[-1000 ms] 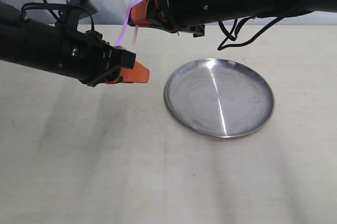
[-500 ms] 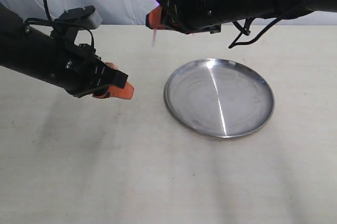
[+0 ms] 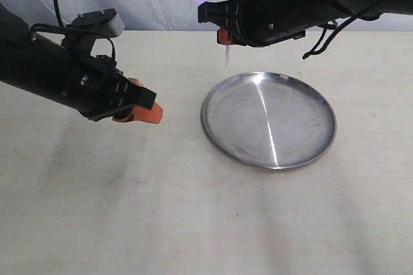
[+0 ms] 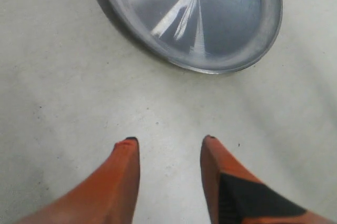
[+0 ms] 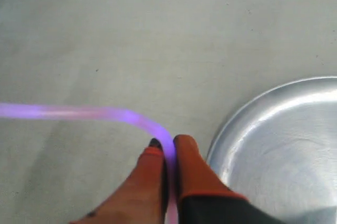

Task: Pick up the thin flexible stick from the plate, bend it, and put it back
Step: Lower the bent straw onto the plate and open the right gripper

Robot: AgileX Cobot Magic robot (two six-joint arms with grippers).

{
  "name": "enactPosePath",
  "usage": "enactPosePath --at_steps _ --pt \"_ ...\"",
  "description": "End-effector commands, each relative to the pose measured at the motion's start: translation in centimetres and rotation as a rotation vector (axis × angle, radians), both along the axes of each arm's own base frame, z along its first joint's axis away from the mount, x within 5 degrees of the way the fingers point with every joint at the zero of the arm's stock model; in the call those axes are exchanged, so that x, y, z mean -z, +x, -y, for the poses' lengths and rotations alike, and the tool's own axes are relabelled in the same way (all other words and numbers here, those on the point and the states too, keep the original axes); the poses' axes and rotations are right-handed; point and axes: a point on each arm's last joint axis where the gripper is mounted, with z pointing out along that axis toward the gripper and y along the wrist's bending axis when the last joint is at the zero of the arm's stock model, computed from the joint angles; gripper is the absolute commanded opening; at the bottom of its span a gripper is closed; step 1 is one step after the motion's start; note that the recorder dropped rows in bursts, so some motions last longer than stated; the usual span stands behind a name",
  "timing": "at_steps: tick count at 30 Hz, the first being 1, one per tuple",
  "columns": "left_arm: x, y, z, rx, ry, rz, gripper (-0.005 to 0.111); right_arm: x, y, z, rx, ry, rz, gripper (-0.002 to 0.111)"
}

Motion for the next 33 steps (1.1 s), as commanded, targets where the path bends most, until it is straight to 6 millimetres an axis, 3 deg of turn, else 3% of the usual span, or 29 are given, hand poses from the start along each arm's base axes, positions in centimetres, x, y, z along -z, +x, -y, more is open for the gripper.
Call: enactPosePath --at_steps 1,8,12,18,20,25,31,33 --pt "0.3 0.0 -0.4 -0.045 0.047 -0.023 0.037 0.3 0.0 1.3 -0.023 -0.096 -0.03 0.0" --pt "0.6 0.0 -1.0 -0.102 0.104 -0.053 0.015 3.6 1.6 7.1 0.083 -0.285 -0.251 0.0" --pt "0.6 0.0 -0.9 -0.102 0.1 -0.057 0.013 5.5 2.3 9.2 0.117 -0.332 -0.333 0.0" --pt "0.7 -0.1 -0.9 -0.093 0.103 -0.069 0.013 8.4 3.1 9.6 0.127 -0.355 -0.393 0.002" --pt "0.7 -0.1 -0.9 -0.093 0.103 -0.069 0.013 9.2 3.4 9.6 0.125 -0.36 -0.402 0.013" --pt "0.7 -0.2 -0.9 -0.086 0.103 -0.081 0.013 10.0 3.9 9.5 0.14 -0.353 -0.382 0.051" --pt "0.8 -0.3 -1.0 -0.079 0.114 -0.079 0.013 9.2 3.5 9.5 0.136 -0.349 -0.39 0.052" --pt "0.7 -0.1 -1.0 -0.092 0.113 -0.058 0.013 8.1 3.1 9.7 0.126 -0.361 -0.379 0.043"
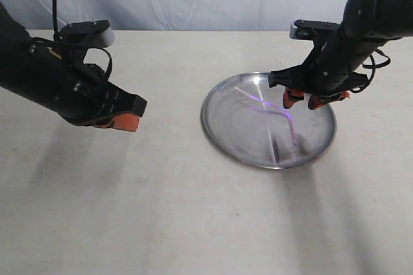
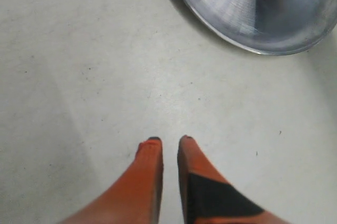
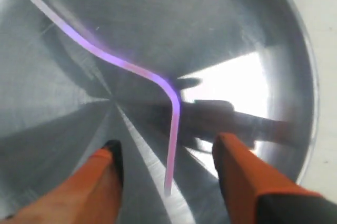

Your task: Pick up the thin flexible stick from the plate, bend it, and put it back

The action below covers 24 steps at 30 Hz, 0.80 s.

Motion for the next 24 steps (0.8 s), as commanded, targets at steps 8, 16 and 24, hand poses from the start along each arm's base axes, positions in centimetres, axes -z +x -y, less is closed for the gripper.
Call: enactPosePath --at_steps 8,16,24 --pt "-3.5 -0.2 -0.5 -0.046 -0.017 0.231 0.002 -11.4 -4.4 1.2 -0.053 0.017 0.24 0.0" --pt "-10.9 -5.6 -3.0 -0.146 -0.104 0.651 0.0 -18.5 -14.4 2.0 -0.126 0.093 0.543 0.0" --pt "-11.8 -10.5 -4.2 -0.137 -0.152 0.723 0.0 -20.1 -22.9 4.2 -0.138 0.169 0.704 0.0"
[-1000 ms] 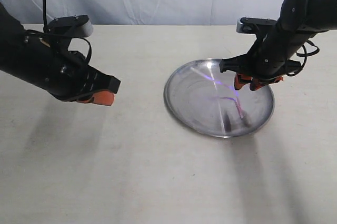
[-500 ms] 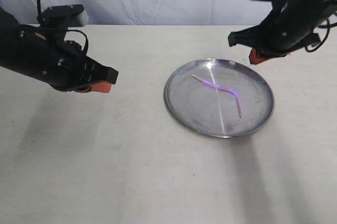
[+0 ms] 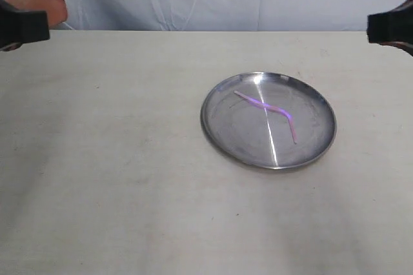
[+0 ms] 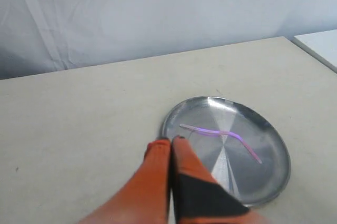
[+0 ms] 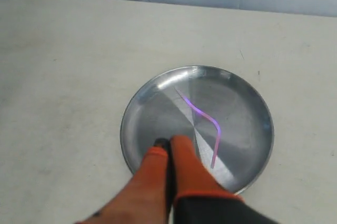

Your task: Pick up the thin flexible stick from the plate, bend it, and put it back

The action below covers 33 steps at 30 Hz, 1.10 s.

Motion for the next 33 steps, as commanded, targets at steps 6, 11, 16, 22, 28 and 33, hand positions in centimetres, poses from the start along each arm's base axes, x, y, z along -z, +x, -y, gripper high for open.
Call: enactPosePath --at_steps 6,11,16,22,28,33 --pt "-0.8 -2.2 -0.4 0.021 -0.024 0.039 0.0 -2.9 -6.9 2.2 -0.015 0.069 0.215 0.0" --pt "-0.8 -2.2 -0.4 0.021 -0.024 0.039 0.0 -3.3 -9.6 3.5 0.021 0.083 0.351 0.0" --pt "-0.7 -2.3 -0.4 0.023 -0.023 0.035 0.0 3.4 -11.0 5.9 0.318 0.033 0.525 0.0" --pt "-0.7 -2.3 -0.4 0.025 -0.022 0.033 0.0 10.3 -11.1 6.5 0.386 -0.065 0.438 0.0" --pt "-0.7 -2.3 -0.4 0.025 -0.022 0.033 0.0 14.8 -11.0 6.5 0.383 -0.086 0.357 0.0" --pt "-0.7 -2.3 -0.4 0.025 -0.022 0.033 0.0 16.9 -10.9 6.5 0.387 -0.077 0.338 0.0"
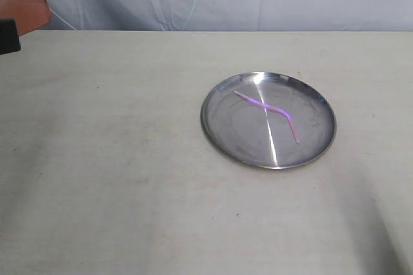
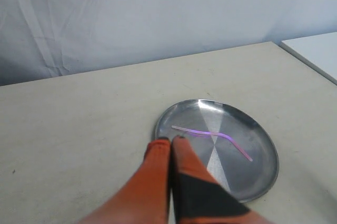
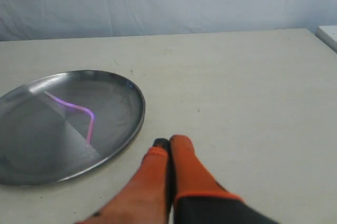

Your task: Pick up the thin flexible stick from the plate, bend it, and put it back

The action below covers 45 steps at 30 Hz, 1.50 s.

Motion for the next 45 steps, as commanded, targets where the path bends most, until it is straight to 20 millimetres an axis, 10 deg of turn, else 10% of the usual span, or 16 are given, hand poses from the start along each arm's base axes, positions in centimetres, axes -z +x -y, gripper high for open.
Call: enactPosePath --at_steps 1,27,45 --pt "0.0 -0.2 0.0 0.002 -0.01 0.0 0.0 1.0 0.1 0.1 0.009 -0.001 0.017 0.0" --pt "0.8 -1.3 -1.2 -0.074 0.061 0.108 0.0 1.0 0.1 0.1 0.009 0.003 0.017 0.0" --pt "13.3 -9.2 -5.5 -0.326 0.077 0.207 0.0 1.0 0.1 0.0 0.006 0.018 0.018 0.0"
